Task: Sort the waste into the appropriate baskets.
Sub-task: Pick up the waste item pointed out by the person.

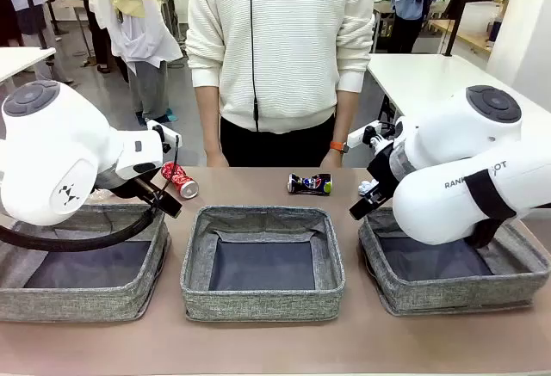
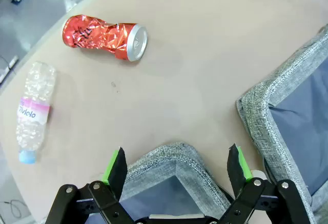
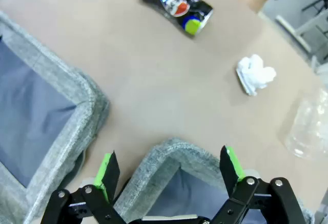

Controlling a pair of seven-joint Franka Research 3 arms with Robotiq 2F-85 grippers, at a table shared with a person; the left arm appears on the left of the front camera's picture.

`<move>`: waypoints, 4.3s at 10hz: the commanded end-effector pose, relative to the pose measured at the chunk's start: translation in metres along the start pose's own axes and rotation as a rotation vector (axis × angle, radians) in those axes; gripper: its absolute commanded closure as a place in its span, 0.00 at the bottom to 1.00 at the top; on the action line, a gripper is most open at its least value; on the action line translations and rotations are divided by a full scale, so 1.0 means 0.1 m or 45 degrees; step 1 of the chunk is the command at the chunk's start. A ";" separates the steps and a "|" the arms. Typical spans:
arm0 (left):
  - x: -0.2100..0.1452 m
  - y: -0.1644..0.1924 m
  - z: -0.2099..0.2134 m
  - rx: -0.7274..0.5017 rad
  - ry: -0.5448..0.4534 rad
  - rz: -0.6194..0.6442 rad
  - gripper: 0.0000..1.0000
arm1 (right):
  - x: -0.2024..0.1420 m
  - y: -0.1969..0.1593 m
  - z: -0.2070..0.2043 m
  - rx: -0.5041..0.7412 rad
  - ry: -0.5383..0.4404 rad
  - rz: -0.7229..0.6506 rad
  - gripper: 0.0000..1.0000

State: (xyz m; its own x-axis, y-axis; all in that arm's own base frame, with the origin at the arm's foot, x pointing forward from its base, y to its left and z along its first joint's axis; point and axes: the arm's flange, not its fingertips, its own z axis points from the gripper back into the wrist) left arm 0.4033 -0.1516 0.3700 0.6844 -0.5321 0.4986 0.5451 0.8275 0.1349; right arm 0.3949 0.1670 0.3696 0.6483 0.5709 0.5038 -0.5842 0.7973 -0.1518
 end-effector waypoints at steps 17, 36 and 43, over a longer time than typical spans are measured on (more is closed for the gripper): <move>0.00 0.00 0.00 0.000 0.000 0.000 0.00 | 0.00 0.00 0.00 0.000 0.000 0.000 0.00; -2.72 1.39 2.23 -1.341 -0.584 1.034 0.00 | -2.40 -2.04 2.74 1.127 -0.590 -1.586 0.00; -2.58 1.70 2.86 -1.294 -0.552 0.862 0.00 | -2.69 -2.12 2.92 1.057 -0.520 -1.489 0.00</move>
State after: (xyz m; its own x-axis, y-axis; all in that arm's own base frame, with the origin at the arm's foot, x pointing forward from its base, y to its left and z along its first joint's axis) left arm 0.1835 0.1727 0.5135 0.8701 0.1872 0.4560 0.3895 0.3059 -0.8688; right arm 0.2051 -0.2062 0.5181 0.8492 -0.4946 0.1850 -0.0086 0.3373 0.9413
